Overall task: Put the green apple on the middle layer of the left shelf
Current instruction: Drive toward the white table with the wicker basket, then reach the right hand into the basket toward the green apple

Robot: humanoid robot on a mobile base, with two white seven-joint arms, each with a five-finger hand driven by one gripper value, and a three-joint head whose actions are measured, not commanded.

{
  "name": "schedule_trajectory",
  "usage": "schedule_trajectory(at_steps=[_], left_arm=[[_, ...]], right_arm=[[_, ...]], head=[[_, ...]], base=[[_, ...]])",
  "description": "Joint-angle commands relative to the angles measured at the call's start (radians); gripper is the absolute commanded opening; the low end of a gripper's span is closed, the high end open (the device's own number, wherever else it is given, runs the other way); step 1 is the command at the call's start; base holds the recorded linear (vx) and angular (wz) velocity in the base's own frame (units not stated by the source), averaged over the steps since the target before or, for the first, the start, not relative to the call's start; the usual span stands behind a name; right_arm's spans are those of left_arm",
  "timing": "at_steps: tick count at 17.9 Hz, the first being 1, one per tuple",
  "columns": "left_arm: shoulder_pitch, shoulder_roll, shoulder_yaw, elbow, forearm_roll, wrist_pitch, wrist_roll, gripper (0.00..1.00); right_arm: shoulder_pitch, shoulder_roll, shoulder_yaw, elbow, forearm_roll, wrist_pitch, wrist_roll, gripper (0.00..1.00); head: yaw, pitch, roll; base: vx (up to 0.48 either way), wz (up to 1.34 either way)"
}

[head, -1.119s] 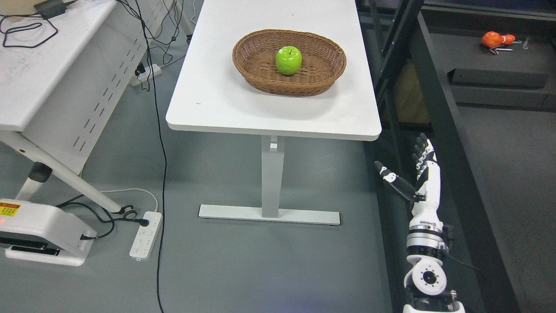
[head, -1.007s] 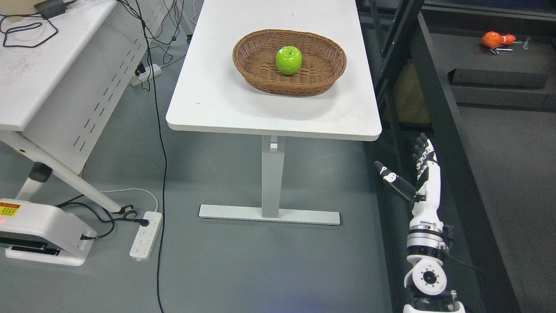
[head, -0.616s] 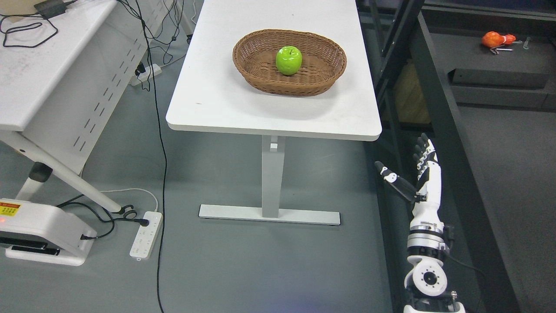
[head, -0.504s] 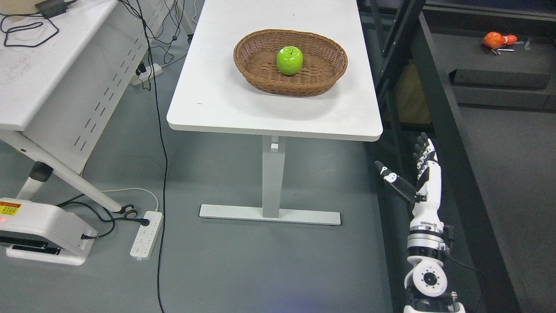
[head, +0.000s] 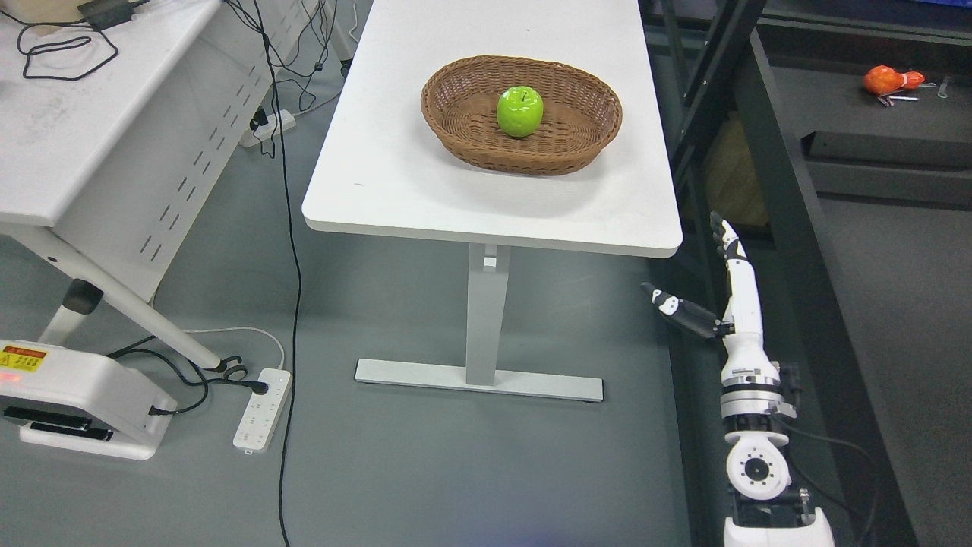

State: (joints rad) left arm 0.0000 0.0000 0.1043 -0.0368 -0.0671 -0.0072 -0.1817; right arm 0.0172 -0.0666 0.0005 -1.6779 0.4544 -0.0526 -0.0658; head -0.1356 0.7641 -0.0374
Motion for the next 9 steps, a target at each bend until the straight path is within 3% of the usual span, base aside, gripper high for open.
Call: schedule_trajectory(at_steps=[1,3,5,8,9], left_arm=[[-0.022,0.017,0.000,0.000,0.000,-0.001,-0.001,1.00],[-0.022,0.017,0.000,0.000,0.000,-0.001,-0.001,1.00],[-0.022,0.017,0.000,0.000,0.001,-0.001,-0.001,1.00],[-0.022,0.017,0.000,0.000,0.000,-0.001,-0.001,1.00],[-0.022,0.017,0.000,0.000,0.000,-0.001,-0.001,1.00]], right_arm=[[-0.003,-0.095,-0.063,-0.020,0.158,-0.068,0.012,1.00],[-0.003,-0.072,-0.099,-0.022,0.155,-0.183,0.017,1.00],[-0.028,-0.074,-0.071,-0.020,0.187,-0.114,0.032,0.98],[-0.042,-0.084,0.044,-0.020,0.447,-0.037,0.078,0.98],[-0.042,-0.078,0.053,-0.020,0.448,-0.026,0.078,0.98]], head=[[0.0000,0.000,0.000],[0.0000,0.000,0.000],[0.0000,0.000,0.000],[0.0000,0.000,0.000],[0.0000,0.000,0.000]], base=[[0.040,0.08],[0.045,0.08],[0.054,0.10],[0.069,0.14],[0.077,0.16]])
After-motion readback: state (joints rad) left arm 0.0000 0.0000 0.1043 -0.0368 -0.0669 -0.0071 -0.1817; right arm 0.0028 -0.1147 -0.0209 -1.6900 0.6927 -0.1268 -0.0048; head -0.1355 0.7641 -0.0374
